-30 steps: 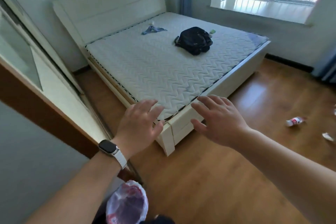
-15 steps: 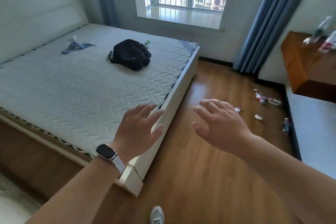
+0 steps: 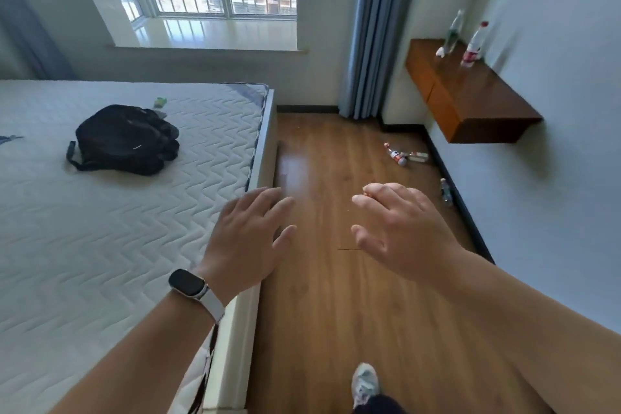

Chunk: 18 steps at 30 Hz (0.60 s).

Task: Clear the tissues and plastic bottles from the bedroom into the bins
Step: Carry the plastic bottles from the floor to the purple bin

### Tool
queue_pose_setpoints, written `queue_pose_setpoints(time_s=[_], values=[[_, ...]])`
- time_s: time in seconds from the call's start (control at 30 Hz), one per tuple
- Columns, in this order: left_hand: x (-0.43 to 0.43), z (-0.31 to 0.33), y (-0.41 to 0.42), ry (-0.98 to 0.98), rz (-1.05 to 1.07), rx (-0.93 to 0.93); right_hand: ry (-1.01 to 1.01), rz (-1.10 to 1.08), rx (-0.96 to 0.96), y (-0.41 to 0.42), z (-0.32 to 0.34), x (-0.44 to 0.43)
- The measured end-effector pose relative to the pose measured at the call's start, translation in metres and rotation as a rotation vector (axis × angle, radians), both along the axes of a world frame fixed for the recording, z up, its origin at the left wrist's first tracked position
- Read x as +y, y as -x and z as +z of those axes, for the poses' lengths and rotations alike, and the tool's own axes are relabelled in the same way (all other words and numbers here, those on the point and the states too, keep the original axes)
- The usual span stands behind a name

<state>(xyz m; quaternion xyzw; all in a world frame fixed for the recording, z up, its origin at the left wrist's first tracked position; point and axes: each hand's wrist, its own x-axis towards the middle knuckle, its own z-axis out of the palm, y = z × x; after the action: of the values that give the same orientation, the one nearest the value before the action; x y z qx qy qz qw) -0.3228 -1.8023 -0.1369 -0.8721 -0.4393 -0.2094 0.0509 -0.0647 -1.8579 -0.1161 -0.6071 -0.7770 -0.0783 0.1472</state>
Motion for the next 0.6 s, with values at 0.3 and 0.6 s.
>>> queue_pose_setpoints(time_s=[0.3, 0.6], values=[[0.114, 0.000, -0.082, 0.027, -0.043, 0.092, 0.055, -0.103, 0.067, -0.071, -0.032, 0.095], [0.236, 0.013, -0.218, 0.029, -0.107, 0.145, 0.056, -0.177, 0.084, -0.209, -0.035, 0.206]])
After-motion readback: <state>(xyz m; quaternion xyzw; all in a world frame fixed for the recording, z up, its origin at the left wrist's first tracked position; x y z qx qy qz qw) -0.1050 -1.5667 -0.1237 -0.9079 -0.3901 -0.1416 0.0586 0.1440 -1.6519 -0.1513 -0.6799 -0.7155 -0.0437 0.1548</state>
